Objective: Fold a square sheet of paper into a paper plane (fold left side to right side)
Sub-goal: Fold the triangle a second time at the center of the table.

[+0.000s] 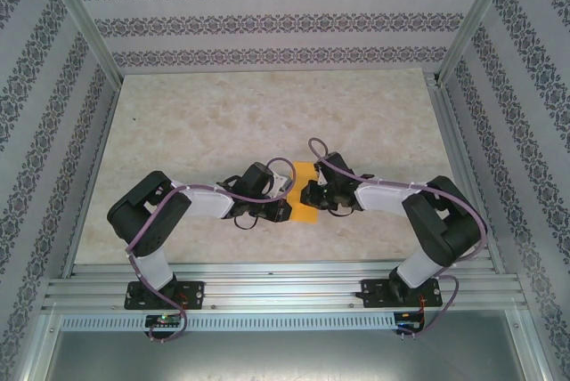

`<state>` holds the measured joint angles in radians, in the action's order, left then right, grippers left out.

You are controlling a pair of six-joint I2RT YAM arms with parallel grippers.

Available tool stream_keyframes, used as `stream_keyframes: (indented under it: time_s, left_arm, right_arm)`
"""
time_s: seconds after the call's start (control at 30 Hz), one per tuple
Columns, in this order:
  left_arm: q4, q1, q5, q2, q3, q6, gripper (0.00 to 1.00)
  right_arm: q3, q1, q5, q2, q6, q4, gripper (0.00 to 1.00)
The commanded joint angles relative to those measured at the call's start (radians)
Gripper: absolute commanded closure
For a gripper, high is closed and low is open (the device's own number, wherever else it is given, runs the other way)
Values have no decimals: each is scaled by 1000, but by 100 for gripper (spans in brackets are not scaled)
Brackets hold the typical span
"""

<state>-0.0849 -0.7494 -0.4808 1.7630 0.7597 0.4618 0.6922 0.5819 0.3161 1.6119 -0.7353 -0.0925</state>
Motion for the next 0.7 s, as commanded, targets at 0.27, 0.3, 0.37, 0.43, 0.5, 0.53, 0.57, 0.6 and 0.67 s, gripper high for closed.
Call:
stream_keyframes:
  time_s: [0.27, 0.3, 0.37, 0.43, 0.5, 0.53, 0.57, 0.6, 0.67]
  left_arm:
    - [218, -16, 73, -61, -103, 8, 86]
    - [226, -16, 77, -72, -115, 9, 86]
    - [235, -15, 84, -94, -141, 14, 86]
    - [231, -15, 84, -107, -160, 23, 86]
    - [229, -16, 82, -118, -167, 29, 86]
    - [230, -15, 81, -126, -168, 31, 86]
    - [232, -15, 84, -140, -163, 32, 86]
    - [240, -13, 90, -152, -154, 32, 86]
    - [262, -1, 100, -188, -127, 31, 84]
  right_arm:
    - [52, -33, -103, 83, 37, -144, 87]
    - [52, -33, -102, 86, 37, -146, 87]
    - [53, -34, -96, 92, 39, -143, 87]
    - [58, -33, -89, 98, 40, -140, 87]
    - [62, -33, -80, 98, 40, -135, 87]
    - [64, -33, -72, 95, 42, -130, 87]
    - [63, -33, -63, 88, 43, -117, 87]
    - [64, -33, -55, 81, 43, -110, 87]
    - [66, -36, -29, 56, 47, -82, 86]
